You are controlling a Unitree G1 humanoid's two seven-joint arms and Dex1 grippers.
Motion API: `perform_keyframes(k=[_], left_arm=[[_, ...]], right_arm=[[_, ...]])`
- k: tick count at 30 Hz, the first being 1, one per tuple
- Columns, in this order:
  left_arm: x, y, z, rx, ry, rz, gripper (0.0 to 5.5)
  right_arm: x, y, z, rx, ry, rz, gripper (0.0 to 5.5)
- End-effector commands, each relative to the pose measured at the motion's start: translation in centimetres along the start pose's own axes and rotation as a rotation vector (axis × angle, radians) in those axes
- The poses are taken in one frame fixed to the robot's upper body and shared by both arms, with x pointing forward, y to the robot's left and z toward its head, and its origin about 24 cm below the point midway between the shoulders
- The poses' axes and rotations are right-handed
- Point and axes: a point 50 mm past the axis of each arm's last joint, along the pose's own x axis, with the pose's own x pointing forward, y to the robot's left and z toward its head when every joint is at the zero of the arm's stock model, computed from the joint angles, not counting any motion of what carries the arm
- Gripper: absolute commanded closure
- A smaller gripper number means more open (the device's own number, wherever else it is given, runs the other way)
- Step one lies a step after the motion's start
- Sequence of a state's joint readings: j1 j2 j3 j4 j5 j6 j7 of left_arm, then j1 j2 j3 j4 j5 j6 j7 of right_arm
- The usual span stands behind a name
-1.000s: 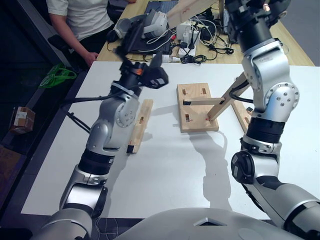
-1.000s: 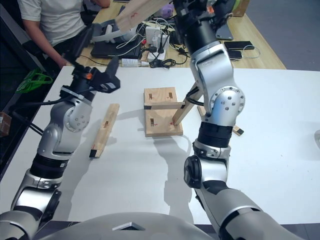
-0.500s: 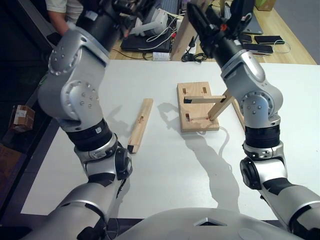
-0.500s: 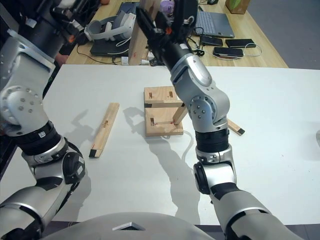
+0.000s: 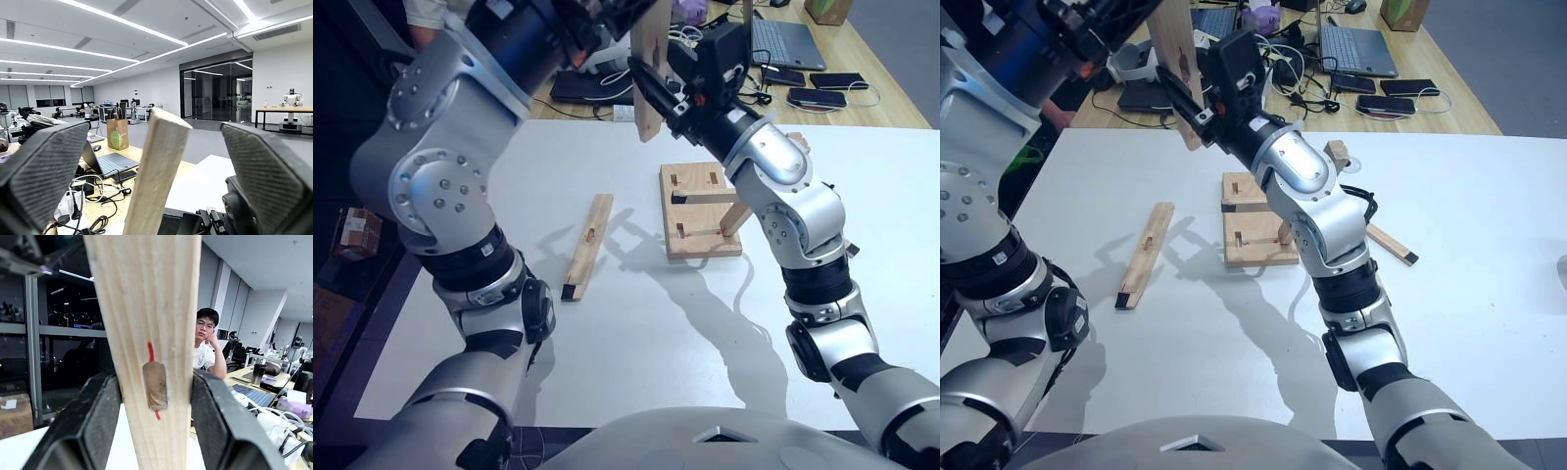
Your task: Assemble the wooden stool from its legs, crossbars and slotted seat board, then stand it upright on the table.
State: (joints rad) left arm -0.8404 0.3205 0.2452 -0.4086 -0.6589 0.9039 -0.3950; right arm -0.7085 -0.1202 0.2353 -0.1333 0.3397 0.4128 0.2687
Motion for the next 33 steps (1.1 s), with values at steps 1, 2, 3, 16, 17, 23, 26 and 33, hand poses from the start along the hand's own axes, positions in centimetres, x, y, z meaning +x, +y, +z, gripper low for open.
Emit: perform_keyframes(k=[1, 2, 3, 16, 17, 23, 26, 33], left_arm=[[0.2, -0.1, -1.2, 0.054, 0.068, 0.009, 0.61], [0.2, -0.1, -1.4, 0.063, 0.075, 0.008, 0.61], [0.3, -0.2, -1.5, 0.069, 0.078, 0.006, 0.61], [0.4, 0.3, -1.8, 0.155, 0.037, 0.036, 0.69], [0.3, 0.2, -1.9, 0.156, 0.035, 0.030, 0.69], [0.2, 0.1, -2.4, 0.167, 0.039, 0.016, 0.69], [0.1, 0.2, -2.9, 0.167, 0.047, 0.033, 0.69], [0.3, 1.0, -3.2, 0.169, 0.040, 0.118, 0.69]], right_arm=[[0.1, 0.5, 0.4, -0.082, -0.019, 0.031, 3.45], [0.1, 0.5, 0.4, -0.089, -0.019, 0.034, 3.45], [0.1, 0.6, 0.3, -0.097, -0.019, 0.037, 3.45], [0.0, 0.2, -0.5, -0.154, 0.034, 0.025, 3.45], [0.0, 0.2, -0.6, -0.150, 0.038, 0.021, 3.45], [-0.1, -0.2, -0.9, -0.143, 0.065, 0.006, 3.45], [-0.2, -0.4, -1.1, -0.141, 0.075, -0.006, 3.45], [-0.1, -0.4, -1.2, -0.125, 0.077, -0.023, 3.45]])
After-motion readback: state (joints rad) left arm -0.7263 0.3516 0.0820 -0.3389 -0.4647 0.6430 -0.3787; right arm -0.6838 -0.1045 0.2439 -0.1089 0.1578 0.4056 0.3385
